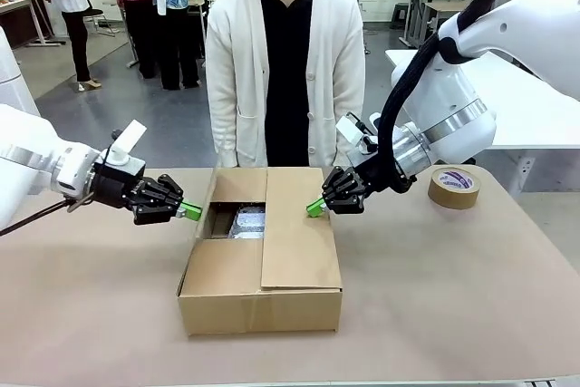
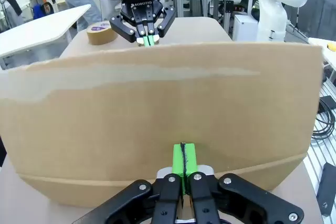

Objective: Wrap the clocks to prevent damage.
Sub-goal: Push the left (or right) flap of the Package Box to close it.

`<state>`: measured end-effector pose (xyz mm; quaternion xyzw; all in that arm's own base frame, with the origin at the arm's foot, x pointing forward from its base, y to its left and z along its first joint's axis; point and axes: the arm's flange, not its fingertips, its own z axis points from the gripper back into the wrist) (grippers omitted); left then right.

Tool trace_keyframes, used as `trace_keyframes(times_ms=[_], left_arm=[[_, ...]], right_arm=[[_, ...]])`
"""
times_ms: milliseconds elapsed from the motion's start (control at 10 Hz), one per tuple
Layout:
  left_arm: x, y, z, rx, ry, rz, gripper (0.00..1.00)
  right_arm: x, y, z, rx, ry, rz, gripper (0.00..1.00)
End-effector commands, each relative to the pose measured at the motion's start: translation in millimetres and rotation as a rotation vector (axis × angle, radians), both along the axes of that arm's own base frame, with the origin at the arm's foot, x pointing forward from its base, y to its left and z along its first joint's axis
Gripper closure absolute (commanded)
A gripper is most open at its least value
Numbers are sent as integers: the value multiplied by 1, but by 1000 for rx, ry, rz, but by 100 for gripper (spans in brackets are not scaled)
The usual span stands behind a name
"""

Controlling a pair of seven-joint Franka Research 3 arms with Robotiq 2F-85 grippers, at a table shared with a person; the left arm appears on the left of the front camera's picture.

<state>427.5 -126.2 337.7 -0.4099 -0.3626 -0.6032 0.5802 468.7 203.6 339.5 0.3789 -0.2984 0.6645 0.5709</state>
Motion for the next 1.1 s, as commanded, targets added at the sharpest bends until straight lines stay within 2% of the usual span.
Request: trace_keyframes(times_ms=[0, 500, 800, 900, 1000], left_arm=[[7, -10, -14, 31, 3, 25, 100], [12, -15, -38, 102, 11, 37, 100], [11, -14, -37, 109, 1, 4, 100], [9, -8, -17, 36, 18, 6, 100], [9, -8, -17, 36, 18, 6, 100]], right_arm=[[0, 1, -5, -6, 10, -9, 99], [0, 1, -5, -6, 10, -9, 99], [0, 1, -5, -6, 10, -9, 99], [0, 1, -5, -6, 10, -9, 99], [0, 1, -5, -6, 10, -9, 99]])
